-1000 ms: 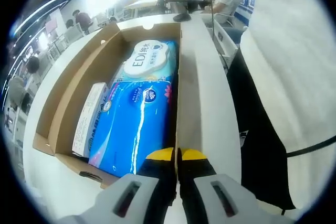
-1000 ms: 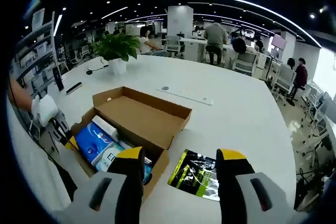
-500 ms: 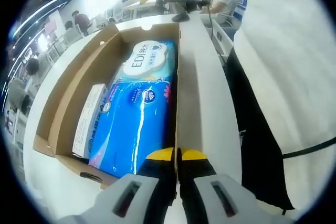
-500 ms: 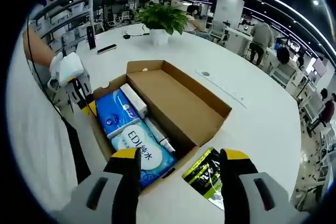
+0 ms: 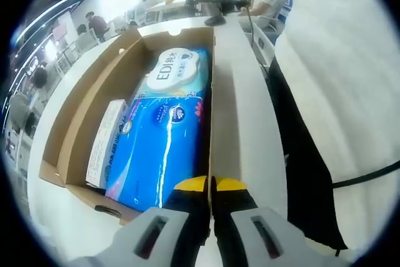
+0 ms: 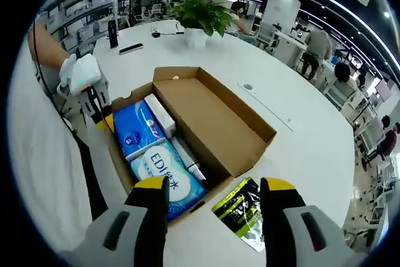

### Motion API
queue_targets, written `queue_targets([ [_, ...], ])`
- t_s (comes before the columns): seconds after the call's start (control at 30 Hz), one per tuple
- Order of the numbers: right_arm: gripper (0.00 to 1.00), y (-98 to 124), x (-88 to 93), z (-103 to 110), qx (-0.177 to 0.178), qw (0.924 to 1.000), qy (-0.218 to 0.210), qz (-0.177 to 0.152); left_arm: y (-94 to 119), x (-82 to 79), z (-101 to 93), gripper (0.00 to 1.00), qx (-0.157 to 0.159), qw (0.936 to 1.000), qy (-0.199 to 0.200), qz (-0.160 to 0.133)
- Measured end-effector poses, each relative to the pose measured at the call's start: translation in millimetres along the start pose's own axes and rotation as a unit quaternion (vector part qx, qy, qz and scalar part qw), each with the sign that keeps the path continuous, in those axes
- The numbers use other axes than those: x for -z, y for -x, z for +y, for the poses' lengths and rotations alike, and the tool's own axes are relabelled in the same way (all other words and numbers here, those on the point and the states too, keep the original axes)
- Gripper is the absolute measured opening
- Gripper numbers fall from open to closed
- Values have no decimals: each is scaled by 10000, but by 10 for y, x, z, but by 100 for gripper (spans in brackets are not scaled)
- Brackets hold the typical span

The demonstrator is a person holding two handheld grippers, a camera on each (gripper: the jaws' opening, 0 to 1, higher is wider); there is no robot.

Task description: Operate the shoe box by opening the lid, removing the specified soft item, and placing it in the target area until the item is outside and the box remains undamaged.

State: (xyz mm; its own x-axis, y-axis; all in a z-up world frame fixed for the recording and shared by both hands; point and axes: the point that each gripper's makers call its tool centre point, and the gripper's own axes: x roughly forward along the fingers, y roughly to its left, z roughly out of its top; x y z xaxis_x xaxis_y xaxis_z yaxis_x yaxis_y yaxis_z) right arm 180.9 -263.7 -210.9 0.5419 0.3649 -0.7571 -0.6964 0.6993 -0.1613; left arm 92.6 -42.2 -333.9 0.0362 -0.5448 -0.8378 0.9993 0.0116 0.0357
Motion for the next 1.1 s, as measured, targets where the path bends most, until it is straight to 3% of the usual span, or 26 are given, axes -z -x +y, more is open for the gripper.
queue_targets([
  [0.07,73,-25,-49,165,-427,9989,-196,-77,-5,4,1,1,-19,10000,0,-3],
  [0.2,89,-73,-44,184,-456,9989,-100,10,-6,5,-4,1,-17,10000,15,4],
  [0.33,92,-101,-34,236,-666,9976,-208,38,-3,5,-5,1,-27,10000,16,10],
  [0.47,91,-154,3,333,-876,9960,98,154,-5,9,-5,1,-22,10000,20,13],
  [0.73,71,-194,-6,446,-1300,9901,420,327,-1,11,-6,1,-18,10000,21,16],
  [0.87,71,-259,57,535,-1524,9836,782,570,3,5,-8,1,-31,10000,13,12],
  [1.0,66,-385,-26,650,-1609,9815,922,471,-4,10,-7,1,-23,10000,16,17],
  [1.03,66,-381,-42,725,-1792,9756,1183,445,-4,10,-8,1,-20,10000,12,16],
  [1.1,66,-404,-74,731,-1725,9738,1406,464,-3,9,-10,1,-16,10000,6,16],
])
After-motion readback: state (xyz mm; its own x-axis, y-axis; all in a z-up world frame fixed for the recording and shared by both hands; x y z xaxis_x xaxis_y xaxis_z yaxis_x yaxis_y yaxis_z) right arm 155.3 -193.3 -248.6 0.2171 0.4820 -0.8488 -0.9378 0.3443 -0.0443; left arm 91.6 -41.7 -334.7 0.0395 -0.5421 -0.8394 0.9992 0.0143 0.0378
